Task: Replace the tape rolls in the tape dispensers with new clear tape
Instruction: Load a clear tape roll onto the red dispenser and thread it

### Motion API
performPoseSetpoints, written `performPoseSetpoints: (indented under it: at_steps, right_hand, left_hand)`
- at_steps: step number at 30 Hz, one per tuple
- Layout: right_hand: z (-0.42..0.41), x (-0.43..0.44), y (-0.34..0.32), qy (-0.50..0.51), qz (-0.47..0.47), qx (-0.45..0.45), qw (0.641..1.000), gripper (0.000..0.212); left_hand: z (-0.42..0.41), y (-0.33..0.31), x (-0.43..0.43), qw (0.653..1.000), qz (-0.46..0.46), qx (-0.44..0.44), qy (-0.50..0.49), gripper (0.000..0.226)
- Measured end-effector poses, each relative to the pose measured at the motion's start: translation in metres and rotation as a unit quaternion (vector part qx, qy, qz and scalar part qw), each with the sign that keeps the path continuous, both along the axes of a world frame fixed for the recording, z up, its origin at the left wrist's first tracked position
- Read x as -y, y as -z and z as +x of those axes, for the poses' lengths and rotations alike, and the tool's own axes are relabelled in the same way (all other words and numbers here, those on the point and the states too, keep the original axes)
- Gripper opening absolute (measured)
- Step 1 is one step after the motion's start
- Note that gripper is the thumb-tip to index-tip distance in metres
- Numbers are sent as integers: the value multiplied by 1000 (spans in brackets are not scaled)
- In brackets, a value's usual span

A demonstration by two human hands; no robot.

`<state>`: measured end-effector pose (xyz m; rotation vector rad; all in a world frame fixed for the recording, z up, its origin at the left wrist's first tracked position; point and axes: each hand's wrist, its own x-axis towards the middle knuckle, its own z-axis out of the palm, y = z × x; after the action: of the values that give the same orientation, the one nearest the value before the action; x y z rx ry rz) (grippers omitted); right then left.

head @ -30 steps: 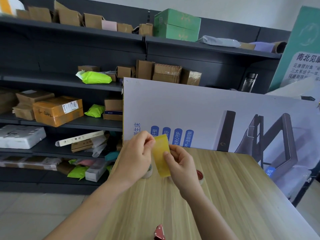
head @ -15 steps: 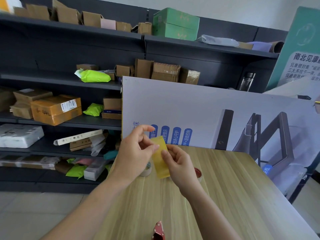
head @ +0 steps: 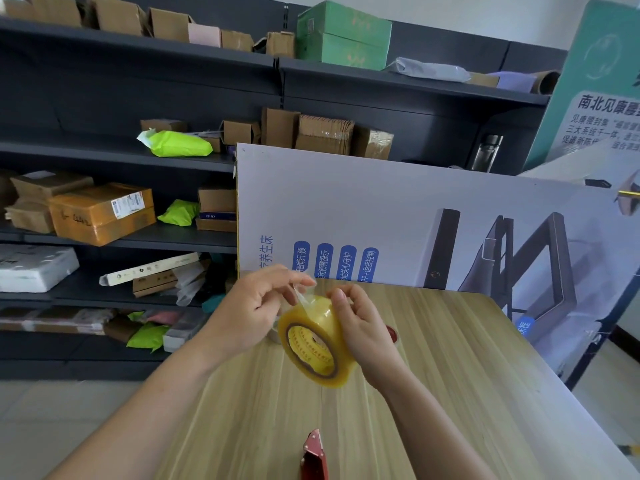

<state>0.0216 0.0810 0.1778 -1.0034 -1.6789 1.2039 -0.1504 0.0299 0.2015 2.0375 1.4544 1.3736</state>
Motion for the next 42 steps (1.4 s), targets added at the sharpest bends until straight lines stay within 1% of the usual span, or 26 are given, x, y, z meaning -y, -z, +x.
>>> performPoseSetpoints:
  at_steps: [2, 5, 7, 8, 9, 11, 12, 14, 16, 19, 21, 23, 25, 27, 28, 30, 31, 34, 35, 37, 38, 39, 40, 42]
  right_hand:
    - [2, -2, 2, -6, -6, 13, 1000, 18]
    - [2, -4, 7, -19, -27, 38, 999, 22]
    - [1, -7, 13, -31, -49, 57, 997, 24]
    - [1, -9, 16, -35, -59, 66, 995, 26]
    - [1, -10, 18, -39, -69, 75, 994, 27]
    - [2, -11, 24, -53, -100, 82, 990, 25]
    - [2, -10, 28, -61, -119, 80, 988, 24]
    - [4, -10, 38, -76, -159, 74, 982, 22]
    - [5, -9, 50, -87, -202, 83, 972, 25]
    - [7, -5, 69, -96, -261, 87, 957, 36]
    - [11, -3, 85, -110, -269, 95, 952, 43]
    - [15, 0, 101, -140, -249, 133, 949, 46]
    - [16, 2, 119, -154, -252, 152, 943, 42]
    - [16, 4, 134, -143, -282, 133, 939, 34]
    - [16, 5, 140, -135, -295, 127, 937, 31]
    - [17, 6, 151, -127, -316, 117, 933, 31]
    - [17, 7, 156, -125, -324, 116, 931, 32]
    - [17, 10, 173, -124, -328, 129, 927, 32]
    - [17, 11, 177, -111, -324, 135, 930, 30]
    - [18, 12, 187, -49, -306, 149, 939, 31]
    - [19, 12, 192, -7, -290, 175, 941, 31]
    - [20, 11, 195, 32, -268, 223, 937, 31]
    - [22, 11, 200, 51, -249, 284, 924, 32]
    - [25, 15, 212, 23, -252, 385, 888, 40]
  left_hand:
    - [-4, 6, -3, 998, 3, -59, 24, 44]
    - [-6, 16, -7, 993, 10, -120, 11, 28]
    - [-5, 24, -7, 990, 24, -139, 3, 17]
    - [-5, 29, -7, 991, 22, -133, 1, 14]
    - [-4, 34, -6, 993, 7, -116, 1, 13]
    - [-5, 43, -4, 996, -76, -43, 22, 17]
    - [-5, 48, -2, 990, -131, 3, 46, 19]
    - [-5, 61, 1, 966, -221, 88, 97, 19]
    - [-3, 76, 6, 948, -263, 147, 106, 18]
    - [3, 101, 12, 930, -306, 193, 67, 20]
    - [7, 122, 16, 908, -351, 225, 32, 15]
    - [7, 142, 19, 877, -401, 264, -5, 11]
    - [7, 158, 21, 839, -451, 305, -24, 10]
    - [5, 170, 24, 803, -487, 342, -19, 11]
    - [5, 174, 25, 792, -498, 353, -14, 11]
    - [5, 184, 27, 790, -506, 346, -5, 5]
    - [4, 188, 27, 792, -508, 339, -2, 8]
    - [3, 199, 29, 782, -520, 344, -5, 29]
    - [3, 204, 30, 776, -526, 349, -9, 32]
    - [3, 214, 31, 765, -541, 348, -18, 33]
    - [3, 219, 32, 761, -550, 345, -21, 32]
    - [2, 225, 34, 756, -558, 342, -24, 29]
    - [1, 230, 35, 752, -565, 339, -27, 27]
    - [-1, 239, 36, 746, -577, 330, -39, 23]
